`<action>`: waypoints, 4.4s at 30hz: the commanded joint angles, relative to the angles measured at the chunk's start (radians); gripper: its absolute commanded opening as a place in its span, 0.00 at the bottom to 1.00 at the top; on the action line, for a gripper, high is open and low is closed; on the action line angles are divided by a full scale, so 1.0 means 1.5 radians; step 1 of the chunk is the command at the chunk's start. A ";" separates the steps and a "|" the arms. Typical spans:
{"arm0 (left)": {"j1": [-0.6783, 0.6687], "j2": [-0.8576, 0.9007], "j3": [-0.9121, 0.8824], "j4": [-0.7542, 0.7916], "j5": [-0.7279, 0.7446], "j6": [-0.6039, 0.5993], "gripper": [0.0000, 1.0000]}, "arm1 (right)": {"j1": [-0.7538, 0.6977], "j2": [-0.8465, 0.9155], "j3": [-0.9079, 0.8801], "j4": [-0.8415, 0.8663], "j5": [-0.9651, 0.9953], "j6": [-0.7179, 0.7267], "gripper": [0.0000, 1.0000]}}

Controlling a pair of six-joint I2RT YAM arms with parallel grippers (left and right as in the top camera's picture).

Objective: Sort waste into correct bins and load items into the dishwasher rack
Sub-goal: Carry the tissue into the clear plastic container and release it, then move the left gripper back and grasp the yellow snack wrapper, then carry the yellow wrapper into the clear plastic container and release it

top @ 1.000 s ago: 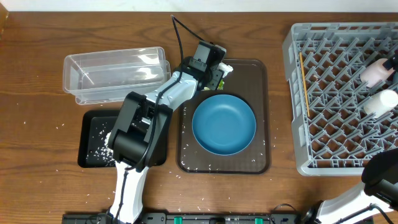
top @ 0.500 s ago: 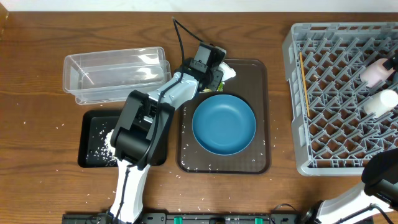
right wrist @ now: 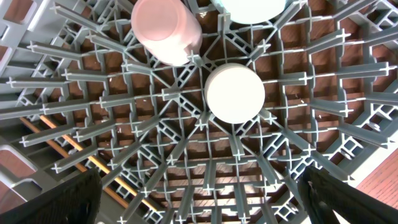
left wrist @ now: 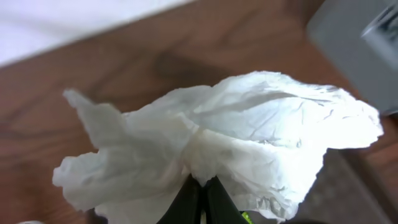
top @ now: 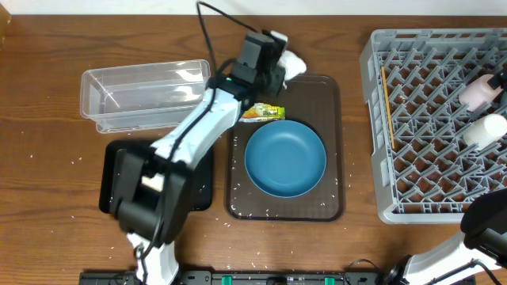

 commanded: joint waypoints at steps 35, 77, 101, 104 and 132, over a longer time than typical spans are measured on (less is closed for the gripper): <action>0.230 -0.087 0.002 -0.194 -0.189 -0.220 0.40 | 0.004 0.002 0.003 -0.001 -0.003 0.009 0.99; 0.050 0.078 0.002 -0.189 0.069 0.300 0.50 | 0.004 0.002 0.003 -0.001 -0.003 0.009 0.99; 0.057 0.152 0.002 -0.194 0.066 0.300 0.50 | 0.004 0.002 0.003 -0.001 -0.003 0.009 0.99; 0.056 0.152 0.001 -0.191 0.066 0.300 0.41 | 0.004 0.002 0.003 -0.001 -0.002 0.009 0.99; 0.159 -0.141 0.014 -0.156 -0.152 -0.121 0.06 | 0.004 0.002 0.003 -0.001 -0.002 0.009 0.99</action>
